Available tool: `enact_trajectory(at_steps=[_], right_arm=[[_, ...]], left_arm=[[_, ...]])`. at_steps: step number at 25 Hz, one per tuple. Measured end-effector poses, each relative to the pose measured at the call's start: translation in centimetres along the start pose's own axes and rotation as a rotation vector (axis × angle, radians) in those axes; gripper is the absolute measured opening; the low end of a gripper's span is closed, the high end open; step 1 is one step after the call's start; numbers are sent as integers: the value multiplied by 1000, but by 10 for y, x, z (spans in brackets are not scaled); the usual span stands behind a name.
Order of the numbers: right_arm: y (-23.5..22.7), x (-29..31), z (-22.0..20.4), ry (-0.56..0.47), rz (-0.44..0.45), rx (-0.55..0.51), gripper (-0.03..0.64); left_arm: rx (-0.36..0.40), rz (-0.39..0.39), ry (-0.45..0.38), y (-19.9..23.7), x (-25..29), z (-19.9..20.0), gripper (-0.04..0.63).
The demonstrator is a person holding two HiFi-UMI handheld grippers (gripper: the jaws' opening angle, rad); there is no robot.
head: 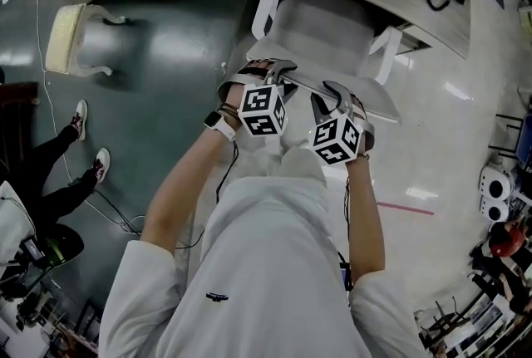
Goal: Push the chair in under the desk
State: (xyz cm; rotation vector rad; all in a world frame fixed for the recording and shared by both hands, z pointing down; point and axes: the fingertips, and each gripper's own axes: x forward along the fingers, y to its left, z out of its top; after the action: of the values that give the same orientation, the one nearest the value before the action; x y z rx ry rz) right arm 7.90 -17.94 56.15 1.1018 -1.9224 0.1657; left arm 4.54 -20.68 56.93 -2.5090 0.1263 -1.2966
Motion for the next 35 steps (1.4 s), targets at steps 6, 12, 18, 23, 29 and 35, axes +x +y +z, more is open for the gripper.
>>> enact_trajectory(at_steps=[6,12,18,23,29,35], right_arm=[[-11,3,0,-16,-5,-73,136],[-7,0,0,-50,-28,-151,127],[-3,-4,-2,-71,-24,-191,124],[-2,-6,-6,-81,-26,-200,124],[-18,-3,-11,-81,-33,-192,129],[-42,6,-12,-76,-19,-192,133]], left_arm=[[-22,-22,24,10,6,5,184],[-35,-50,37,6,4,3,177],[-27,-42,33,0,1,4,169],[-6,-16,12,-4,1,6,166],[11,1,-6,4,11,15,163],[2,24,-8,22,23,25,161]])
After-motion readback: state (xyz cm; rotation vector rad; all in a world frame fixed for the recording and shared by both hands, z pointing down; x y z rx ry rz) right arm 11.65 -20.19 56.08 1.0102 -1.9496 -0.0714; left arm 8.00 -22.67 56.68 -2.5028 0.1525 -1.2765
